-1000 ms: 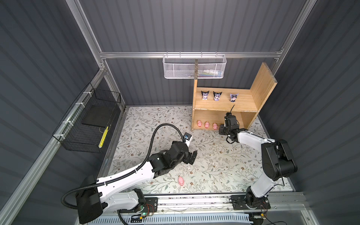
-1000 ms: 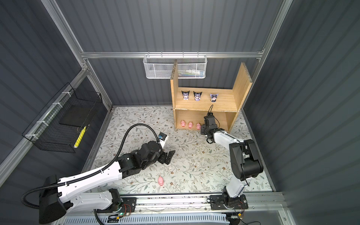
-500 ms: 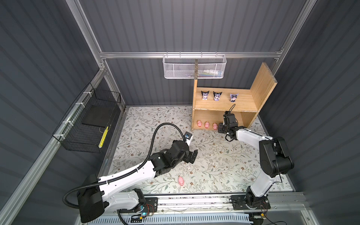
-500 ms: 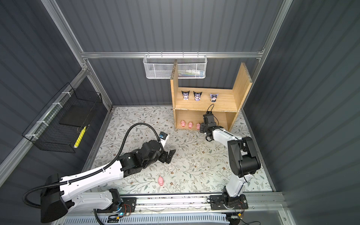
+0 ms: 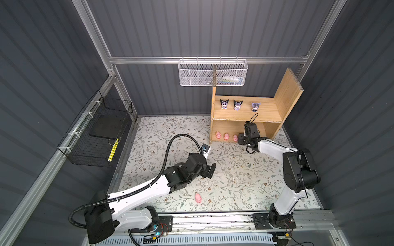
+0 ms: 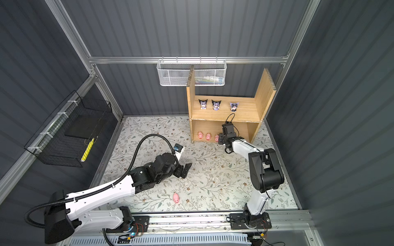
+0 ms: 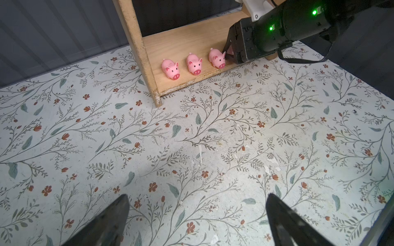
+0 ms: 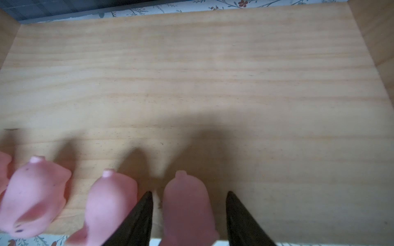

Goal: Place and organize the plastic toys onto the shelf
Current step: 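Lower the pig onto the lower board beside the other pigs and release, then withdraw the right gripper from the shelf toward a pig near the robot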

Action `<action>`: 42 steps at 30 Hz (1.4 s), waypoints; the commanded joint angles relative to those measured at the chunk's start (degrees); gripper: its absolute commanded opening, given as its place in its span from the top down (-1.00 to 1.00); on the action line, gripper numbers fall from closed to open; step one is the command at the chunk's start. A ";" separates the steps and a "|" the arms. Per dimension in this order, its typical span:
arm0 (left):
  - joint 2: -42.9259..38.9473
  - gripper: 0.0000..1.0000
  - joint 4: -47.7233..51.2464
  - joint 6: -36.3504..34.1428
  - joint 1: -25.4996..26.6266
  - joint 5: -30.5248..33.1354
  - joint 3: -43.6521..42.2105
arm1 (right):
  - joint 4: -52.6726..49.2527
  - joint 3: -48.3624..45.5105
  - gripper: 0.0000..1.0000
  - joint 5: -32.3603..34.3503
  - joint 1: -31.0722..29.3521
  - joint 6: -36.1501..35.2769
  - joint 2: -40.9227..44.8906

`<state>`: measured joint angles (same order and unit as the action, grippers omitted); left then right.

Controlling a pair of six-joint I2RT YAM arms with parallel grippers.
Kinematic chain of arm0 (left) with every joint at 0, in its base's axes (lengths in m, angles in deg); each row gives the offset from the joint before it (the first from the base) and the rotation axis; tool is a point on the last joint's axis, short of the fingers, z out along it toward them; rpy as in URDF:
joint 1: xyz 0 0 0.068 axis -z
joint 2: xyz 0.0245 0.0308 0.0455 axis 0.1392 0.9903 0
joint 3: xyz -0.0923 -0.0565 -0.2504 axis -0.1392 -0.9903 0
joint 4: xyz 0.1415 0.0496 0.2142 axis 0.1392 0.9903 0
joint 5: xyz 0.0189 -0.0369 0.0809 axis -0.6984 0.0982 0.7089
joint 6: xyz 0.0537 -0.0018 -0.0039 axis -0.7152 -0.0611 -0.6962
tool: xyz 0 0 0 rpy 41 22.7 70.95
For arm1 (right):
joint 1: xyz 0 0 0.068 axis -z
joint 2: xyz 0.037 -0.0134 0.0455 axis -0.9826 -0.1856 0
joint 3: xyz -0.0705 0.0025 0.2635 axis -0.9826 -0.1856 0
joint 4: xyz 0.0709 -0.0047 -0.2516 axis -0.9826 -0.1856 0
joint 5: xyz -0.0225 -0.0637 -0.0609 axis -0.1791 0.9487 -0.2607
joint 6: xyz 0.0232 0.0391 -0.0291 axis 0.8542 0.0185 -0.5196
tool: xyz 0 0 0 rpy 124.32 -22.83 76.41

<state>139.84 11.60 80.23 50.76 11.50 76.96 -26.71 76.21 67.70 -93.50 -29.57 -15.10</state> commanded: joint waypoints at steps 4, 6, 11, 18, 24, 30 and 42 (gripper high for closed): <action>-1.17 -0.99 1.54 -0.12 -0.39 -0.09 1.77 | -0.59 -1.08 -0.05 -0.39 0.40 1.07 2.39; -1.32 -0.99 2.38 -0.08 -0.35 0.05 2.16 | -0.58 -1.72 -0.08 -0.60 0.40 1.12 3.22; -2.04 -0.99 3.40 0.22 -0.36 0.48 2.72 | -0.73 -4.02 -0.13 -1.29 0.40 1.76 6.49; -4.38 -0.99 4.40 2.68 -0.40 -0.12 0.63 | -1.97 -9.40 -0.25 -2.93 0.06 3.11 13.15; -7.15 -0.99 7.26 4.61 -0.40 0.73 -1.72 | -5.25 -14.27 -0.28 -2.39 -2.69 5.51 20.48; -13.10 -0.99 10.83 8.50 -0.39 2.14 -5.37 | -10.58 -18.34 -0.32 3.25 -13.05 7.92 30.69; -27.32 -0.99 21.91 21.71 -0.35 5.51 -12.83 | -10.87 -27.14 -0.39 13.13 -41.59 21.91 39.88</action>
<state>115.10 28.95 96.36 50.76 15.71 65.92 -37.77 51.07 75.70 -129.54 -13.37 23.67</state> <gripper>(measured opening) 0.996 0.694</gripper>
